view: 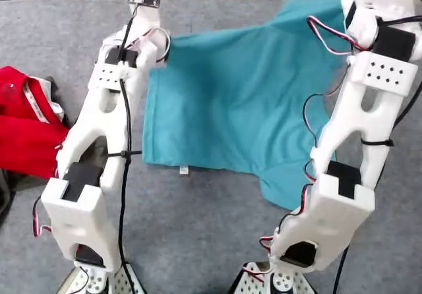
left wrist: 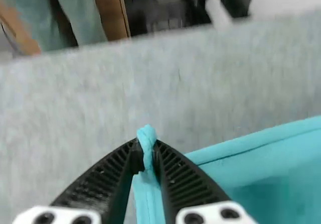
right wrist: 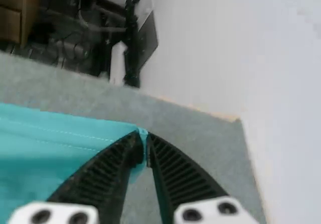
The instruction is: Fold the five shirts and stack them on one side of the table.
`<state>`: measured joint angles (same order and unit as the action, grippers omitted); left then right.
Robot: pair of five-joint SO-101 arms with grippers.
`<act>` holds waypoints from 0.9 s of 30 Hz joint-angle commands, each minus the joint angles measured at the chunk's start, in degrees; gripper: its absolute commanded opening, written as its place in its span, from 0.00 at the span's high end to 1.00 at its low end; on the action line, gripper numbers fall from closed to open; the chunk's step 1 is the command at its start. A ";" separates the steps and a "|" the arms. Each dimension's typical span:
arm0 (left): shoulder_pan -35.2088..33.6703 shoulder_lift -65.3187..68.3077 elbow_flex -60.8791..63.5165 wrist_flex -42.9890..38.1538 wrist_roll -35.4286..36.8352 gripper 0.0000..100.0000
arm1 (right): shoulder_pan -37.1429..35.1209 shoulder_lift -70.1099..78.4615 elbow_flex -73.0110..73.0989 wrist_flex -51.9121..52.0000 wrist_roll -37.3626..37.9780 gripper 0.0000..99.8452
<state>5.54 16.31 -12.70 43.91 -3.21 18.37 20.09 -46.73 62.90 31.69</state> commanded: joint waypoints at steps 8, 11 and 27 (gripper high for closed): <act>4.53 -0.53 -2.24 28.84 -0.62 0.97 | -0.26 -0.57 -3.12 29.54 15.03 0.99; 10.07 -0.62 4.35 28.75 -2.11 0.97 | 0.97 -0.66 -3.12 35.78 18.99 0.99; 5.85 -16.70 41.10 6.86 -2.55 0.97 | 9.58 -10.42 22.64 32.79 30.86 0.99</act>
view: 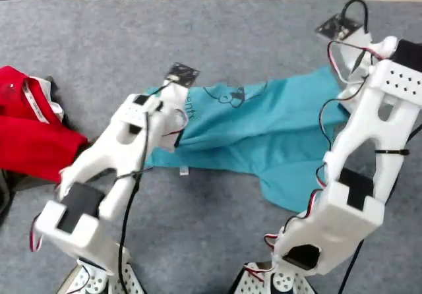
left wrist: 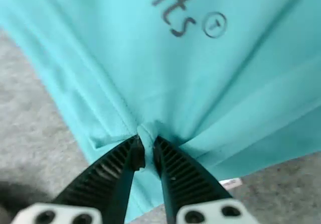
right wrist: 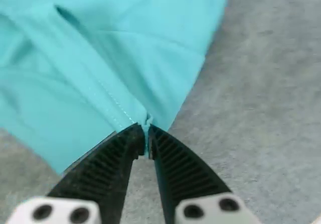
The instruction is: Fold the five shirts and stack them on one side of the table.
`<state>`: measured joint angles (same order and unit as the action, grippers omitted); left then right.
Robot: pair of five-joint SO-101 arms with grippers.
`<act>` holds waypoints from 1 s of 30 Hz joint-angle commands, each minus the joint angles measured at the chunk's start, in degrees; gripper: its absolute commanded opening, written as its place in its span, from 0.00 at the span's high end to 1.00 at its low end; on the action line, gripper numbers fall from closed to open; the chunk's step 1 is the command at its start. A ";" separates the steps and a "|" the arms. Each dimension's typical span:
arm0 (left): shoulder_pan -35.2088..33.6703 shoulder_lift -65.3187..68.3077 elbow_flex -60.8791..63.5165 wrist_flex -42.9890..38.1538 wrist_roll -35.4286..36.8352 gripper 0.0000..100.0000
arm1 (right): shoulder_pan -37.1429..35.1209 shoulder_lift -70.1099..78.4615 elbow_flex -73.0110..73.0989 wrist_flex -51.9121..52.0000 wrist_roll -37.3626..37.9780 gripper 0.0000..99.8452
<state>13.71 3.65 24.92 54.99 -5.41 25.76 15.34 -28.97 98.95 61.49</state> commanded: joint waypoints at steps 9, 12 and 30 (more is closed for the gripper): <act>-0.48 -1.05 7.78 -6.86 -0.26 0.97 | 9.58 -19.03 34.07 -17.14 8.44 0.99; 0.04 -0.88 7.43 -7.12 0.00 0.97 | 12.40 -22.64 41.45 -21.71 8.79 0.99; -1.98 -1.41 7.52 -1.05 -5.98 0.97 | 17.32 -29.67 64.04 -30.68 14.59 0.99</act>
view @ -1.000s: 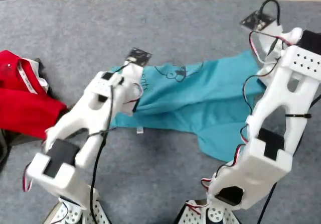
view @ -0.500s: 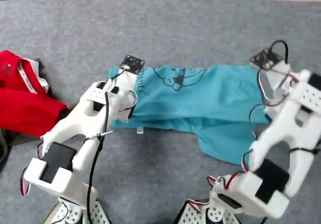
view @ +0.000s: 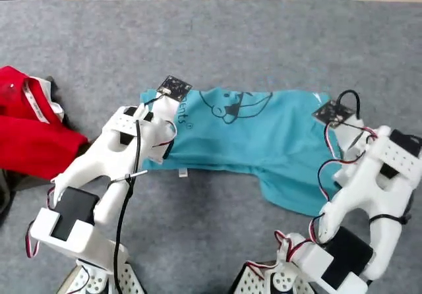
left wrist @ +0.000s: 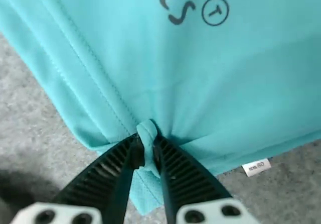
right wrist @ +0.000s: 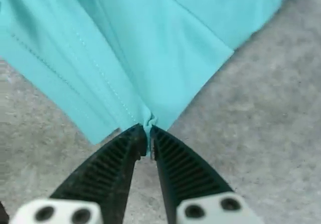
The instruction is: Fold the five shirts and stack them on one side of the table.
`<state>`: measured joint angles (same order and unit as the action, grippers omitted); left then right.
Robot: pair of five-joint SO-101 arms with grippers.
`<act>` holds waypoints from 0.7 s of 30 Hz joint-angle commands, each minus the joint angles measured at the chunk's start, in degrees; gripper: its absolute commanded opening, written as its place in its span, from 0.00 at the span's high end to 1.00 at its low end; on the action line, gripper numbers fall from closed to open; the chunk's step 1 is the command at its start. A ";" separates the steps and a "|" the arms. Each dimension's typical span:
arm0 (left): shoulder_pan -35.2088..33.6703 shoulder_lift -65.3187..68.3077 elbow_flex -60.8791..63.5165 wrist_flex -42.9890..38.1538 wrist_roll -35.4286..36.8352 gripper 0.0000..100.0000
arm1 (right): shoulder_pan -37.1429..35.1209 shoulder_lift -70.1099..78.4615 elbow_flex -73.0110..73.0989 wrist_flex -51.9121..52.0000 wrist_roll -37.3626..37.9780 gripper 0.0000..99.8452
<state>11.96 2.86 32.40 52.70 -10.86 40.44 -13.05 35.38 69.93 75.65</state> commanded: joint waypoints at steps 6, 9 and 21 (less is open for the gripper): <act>-0.57 -0.09 0.40 1.23 -0.62 0.97 | 5.63 -1.19 0.66 -1.49 2.81 0.99; -0.66 -0.09 -0.13 2.46 -0.44 0.97 | 4.75 -1.45 3.21 -1.67 2.90 0.99; -7.60 -0.26 -7.25 15.91 -0.70 0.77 | 4.22 -1.63 -2.68 1.32 3.52 0.86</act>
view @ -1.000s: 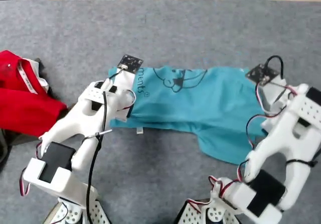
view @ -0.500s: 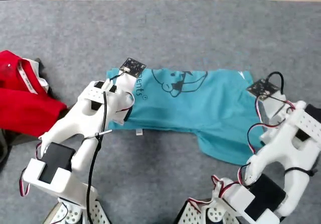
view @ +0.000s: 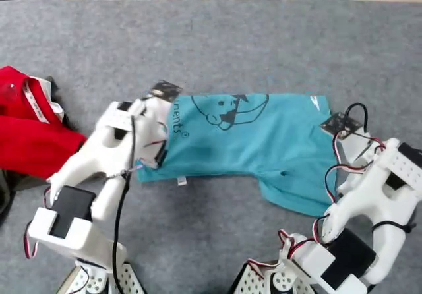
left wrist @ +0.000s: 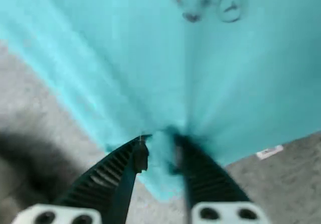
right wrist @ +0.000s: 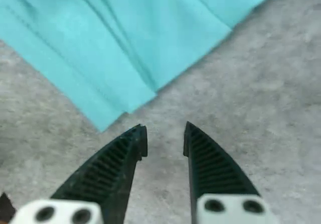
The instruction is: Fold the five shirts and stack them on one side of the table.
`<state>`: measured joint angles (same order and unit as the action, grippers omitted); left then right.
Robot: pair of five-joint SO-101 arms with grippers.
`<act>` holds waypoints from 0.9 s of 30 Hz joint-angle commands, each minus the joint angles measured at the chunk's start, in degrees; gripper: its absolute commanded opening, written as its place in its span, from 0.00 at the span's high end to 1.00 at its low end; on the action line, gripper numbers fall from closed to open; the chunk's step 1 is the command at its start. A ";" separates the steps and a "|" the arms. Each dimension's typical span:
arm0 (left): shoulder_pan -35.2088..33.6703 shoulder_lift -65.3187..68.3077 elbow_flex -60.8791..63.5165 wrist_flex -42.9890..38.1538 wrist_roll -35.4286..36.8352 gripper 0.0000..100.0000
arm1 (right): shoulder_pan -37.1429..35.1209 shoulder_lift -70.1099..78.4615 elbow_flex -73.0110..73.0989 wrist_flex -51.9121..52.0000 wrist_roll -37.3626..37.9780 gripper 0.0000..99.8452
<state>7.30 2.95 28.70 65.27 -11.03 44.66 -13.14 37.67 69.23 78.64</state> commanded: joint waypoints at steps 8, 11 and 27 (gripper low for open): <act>-4.44 -0.70 -11.47 8.53 1.58 0.82 | -16.09 -0.92 -6.73 1.49 -16.79 0.99; -7.16 -0.09 -15.08 8.18 8.35 0.98 | -23.74 -0.92 -4.00 -3.43 -24.09 0.99; -10.33 9.23 -7.25 -8.79 16.70 0.97 | -31.91 -1.45 13.41 -18.55 -34.64 0.99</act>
<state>-2.46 12.88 21.23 58.15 5.49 13.45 -13.14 50.42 49.89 44.35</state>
